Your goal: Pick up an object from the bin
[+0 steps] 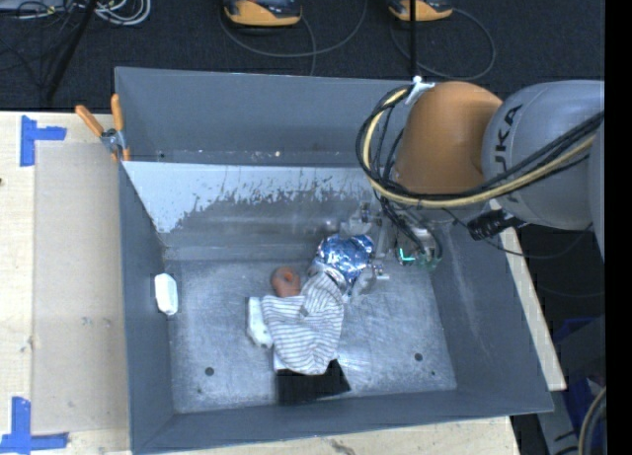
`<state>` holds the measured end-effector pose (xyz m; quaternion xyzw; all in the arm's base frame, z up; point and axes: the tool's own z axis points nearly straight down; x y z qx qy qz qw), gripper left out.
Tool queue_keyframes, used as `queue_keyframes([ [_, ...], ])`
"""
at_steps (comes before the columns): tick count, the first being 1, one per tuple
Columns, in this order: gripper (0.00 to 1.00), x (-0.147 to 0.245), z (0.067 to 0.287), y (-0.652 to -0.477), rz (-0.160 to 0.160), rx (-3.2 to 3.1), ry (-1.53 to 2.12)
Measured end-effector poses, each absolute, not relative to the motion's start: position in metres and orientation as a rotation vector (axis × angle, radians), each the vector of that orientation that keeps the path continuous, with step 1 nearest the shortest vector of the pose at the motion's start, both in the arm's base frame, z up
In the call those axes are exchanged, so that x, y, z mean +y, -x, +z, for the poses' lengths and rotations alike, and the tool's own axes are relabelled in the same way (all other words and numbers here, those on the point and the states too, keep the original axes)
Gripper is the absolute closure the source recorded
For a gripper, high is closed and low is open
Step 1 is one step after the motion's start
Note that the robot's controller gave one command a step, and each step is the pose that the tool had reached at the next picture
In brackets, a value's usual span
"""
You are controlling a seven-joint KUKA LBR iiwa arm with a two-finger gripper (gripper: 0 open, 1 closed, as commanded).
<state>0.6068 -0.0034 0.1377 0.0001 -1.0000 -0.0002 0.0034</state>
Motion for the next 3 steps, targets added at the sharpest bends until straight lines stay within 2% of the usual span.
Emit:
queue_keyframes([
  [1, 0.0, -0.003, 0.141, -0.608, -0.001, -3.141, 0.0],
  [2, 1.0, 0.015, 0.08, -0.612, 0.003, -3.132, -0.144],
  [3, 1.0, 0.015, 0.08, -0.612, 0.003, -3.132, -0.143],
])
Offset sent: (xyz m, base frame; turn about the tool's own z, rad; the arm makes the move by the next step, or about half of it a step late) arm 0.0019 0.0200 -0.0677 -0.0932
